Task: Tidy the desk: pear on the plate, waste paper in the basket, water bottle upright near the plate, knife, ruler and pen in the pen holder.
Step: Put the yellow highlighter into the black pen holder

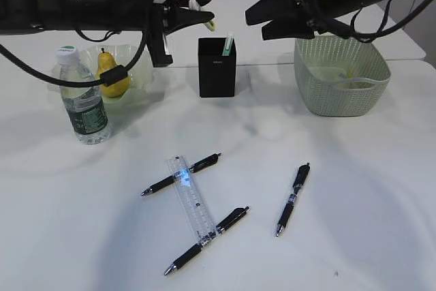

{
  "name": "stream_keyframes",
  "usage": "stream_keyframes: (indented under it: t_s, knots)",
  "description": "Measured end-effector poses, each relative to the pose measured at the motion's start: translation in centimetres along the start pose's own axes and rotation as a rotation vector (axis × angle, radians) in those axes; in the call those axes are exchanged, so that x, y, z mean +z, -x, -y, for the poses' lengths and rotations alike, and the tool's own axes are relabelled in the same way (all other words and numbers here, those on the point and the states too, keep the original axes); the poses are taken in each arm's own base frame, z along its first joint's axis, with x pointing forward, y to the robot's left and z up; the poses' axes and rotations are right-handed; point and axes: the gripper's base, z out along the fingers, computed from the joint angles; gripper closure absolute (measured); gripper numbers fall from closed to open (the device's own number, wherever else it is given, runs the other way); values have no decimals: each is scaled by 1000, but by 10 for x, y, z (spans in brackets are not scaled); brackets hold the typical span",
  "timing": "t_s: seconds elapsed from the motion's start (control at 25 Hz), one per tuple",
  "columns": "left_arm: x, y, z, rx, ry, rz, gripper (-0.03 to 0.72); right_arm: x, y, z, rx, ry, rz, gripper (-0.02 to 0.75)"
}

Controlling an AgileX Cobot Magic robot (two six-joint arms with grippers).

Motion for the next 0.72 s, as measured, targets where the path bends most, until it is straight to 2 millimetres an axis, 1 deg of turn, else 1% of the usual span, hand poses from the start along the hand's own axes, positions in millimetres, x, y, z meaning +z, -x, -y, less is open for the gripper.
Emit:
stream_keyframes:
  t_s: [0.28, 0.4, 0.48, 0.72]
  knots:
    - [0, 0, 0, -102, 0, 0, 570, -12, 14, -8, -170, -103, -50, 246]
    - [0, 1, -1, -162, 4, 0, 571, -15, 15, -8, -223, -138, -76, 246]
    - [1, 2, -6, -193, 20, -6, 570, -16, 15, -7, -250, -165, -99, 246]
    - [0, 11, -32, -246, 108, -20, 570, -18, 12, -3, -276, -209, -140, 246]
